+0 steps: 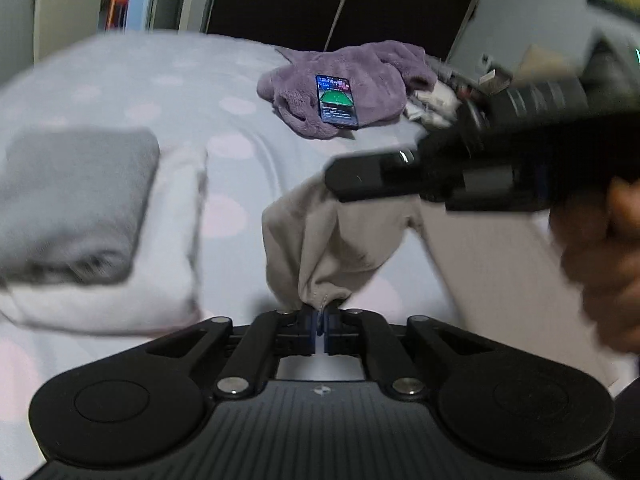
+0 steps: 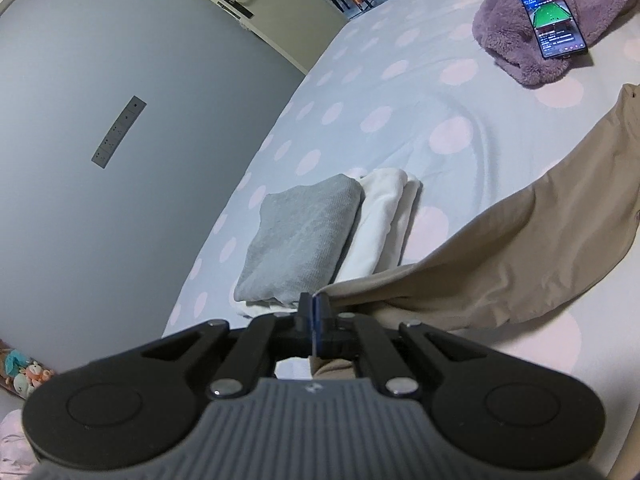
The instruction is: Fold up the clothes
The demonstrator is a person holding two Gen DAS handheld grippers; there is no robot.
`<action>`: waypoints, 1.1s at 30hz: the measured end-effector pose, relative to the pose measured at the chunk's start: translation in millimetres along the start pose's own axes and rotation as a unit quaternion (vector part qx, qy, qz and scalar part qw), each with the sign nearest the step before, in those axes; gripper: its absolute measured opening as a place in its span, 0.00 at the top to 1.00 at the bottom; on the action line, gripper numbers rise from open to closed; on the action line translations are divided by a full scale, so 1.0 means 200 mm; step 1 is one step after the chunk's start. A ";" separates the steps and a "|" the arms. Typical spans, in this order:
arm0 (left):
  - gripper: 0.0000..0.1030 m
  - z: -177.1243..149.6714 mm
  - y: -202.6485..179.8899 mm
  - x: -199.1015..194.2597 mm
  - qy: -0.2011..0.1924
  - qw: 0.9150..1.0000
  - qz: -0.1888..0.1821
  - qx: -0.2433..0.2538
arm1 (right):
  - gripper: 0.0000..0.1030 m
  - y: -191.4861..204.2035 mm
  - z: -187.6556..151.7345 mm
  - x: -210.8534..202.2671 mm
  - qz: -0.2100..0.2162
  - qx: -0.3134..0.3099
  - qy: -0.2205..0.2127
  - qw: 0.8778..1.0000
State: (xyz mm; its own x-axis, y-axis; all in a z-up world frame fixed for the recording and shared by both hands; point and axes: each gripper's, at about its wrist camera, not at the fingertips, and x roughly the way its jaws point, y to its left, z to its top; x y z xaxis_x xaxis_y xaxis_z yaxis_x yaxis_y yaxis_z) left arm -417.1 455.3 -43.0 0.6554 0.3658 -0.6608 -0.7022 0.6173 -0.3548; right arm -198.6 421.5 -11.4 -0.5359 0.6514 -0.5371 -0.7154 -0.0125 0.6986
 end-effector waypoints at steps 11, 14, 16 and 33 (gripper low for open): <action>0.99 0.15 0.51 -0.19 -0.031 0.974 -0.085 -0.206 | 0.65 -0.14 -0.08 -0.05 -0.040 -0.031 0.003 0.999; 0.99 0.13 0.56 -0.19 -0.012 0.976 -0.069 -0.205 | 0.65 -0.23 -0.16 0.01 -0.072 -0.032 0.030 0.996; 0.99 0.11 0.57 -0.16 0.002 0.977 -0.059 -0.204 | 0.65 -0.25 -0.22 0.07 -0.087 -0.048 0.046 0.994; 0.99 0.06 0.55 -0.15 0.028 0.958 -0.097 -0.269 | 0.67 0.21 -0.38 0.25 -0.039 -0.334 0.016 0.942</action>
State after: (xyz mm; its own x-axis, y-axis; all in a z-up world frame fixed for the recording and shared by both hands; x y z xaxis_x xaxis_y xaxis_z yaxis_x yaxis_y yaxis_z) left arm -510.5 520.3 -52.9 0.7831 0.2324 -0.5769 -0.6198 0.2156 -0.7545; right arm -290.7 395.9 -44.8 -0.4755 0.6473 -0.5958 -0.8699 -0.4467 0.2090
